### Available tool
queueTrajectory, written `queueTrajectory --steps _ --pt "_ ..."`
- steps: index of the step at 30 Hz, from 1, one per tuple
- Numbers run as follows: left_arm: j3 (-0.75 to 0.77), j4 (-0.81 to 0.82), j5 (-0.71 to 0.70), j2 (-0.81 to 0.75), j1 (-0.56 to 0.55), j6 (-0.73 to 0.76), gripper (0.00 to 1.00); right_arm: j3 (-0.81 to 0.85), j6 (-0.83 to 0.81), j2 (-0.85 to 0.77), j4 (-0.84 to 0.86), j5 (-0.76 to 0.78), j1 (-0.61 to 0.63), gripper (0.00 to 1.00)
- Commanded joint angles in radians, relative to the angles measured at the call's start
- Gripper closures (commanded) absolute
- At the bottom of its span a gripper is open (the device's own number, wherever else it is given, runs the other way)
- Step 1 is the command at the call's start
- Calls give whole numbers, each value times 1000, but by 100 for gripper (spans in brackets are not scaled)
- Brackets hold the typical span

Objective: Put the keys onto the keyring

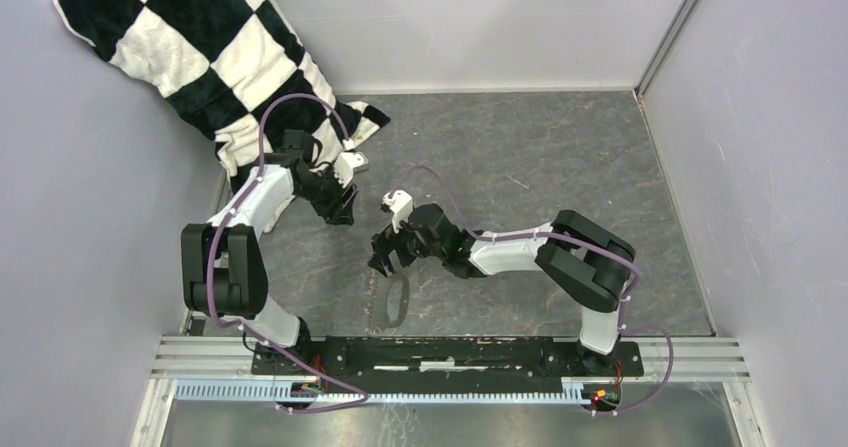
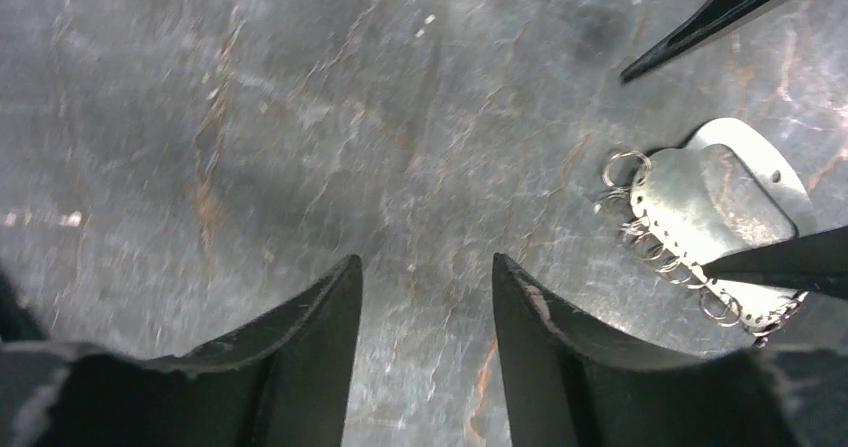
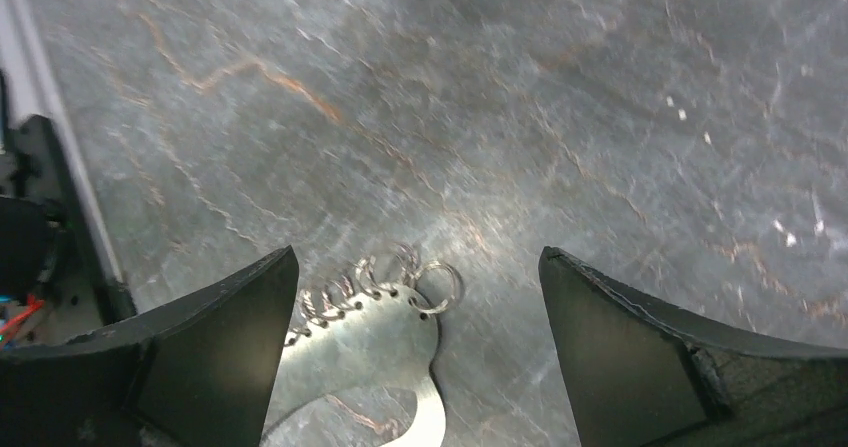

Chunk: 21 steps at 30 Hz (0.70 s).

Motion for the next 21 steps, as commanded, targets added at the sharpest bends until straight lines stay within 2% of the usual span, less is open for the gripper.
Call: queueTrajectory --steps 1,2,3,4,5,6,7,8,9,11,13,14,16,19,21 --pt "42 50 -141 -75 10 -143 40 112 -18 -22 -300 225 41 2" --pt "50 63 -184 -92 13 -161 38 115 -81 -59 -329 346 66 2" --pt "61 68 -220 -114 17 -166 34 93 -139 -120 -313 404 86 2" --pt "71 73 -242 -134 27 -166 32 23 -143 -180 -222 380 82 2" --pt "78 84 -259 -157 42 -178 30 -38 -49 -224 -124 356 52 2" --pt "80 109 -277 -184 53 -204 27 -78 144 -253 -127 382 18 2" --pt "75 125 -273 -199 75 -210 25 -87 188 -260 -140 313 -19 2" --pt "67 134 -262 -213 106 -214 22 -86 148 -256 -109 168 -64 2" --pt "58 142 -252 -225 121 -222 21 -63 140 -244 -125 93 -81 2" --pt "41 145 -242 -250 140 -238 21 7 102 -211 -245 116 -71 2" --pt "9 167 -269 -280 145 -263 20 163 51 -132 -477 229 -26 2" --pt "-9 187 -294 -295 146 -274 19 210 25 -92 -538 266 4 8" --pt "-36 212 -332 -326 146 -284 17 268 31 -30 -576 244 32 25" --pt "-67 233 -358 -363 148 -296 11 326 78 49 -610 206 49 27" --pt "-84 242 -366 -380 149 -308 9 355 107 84 -648 192 60 33"
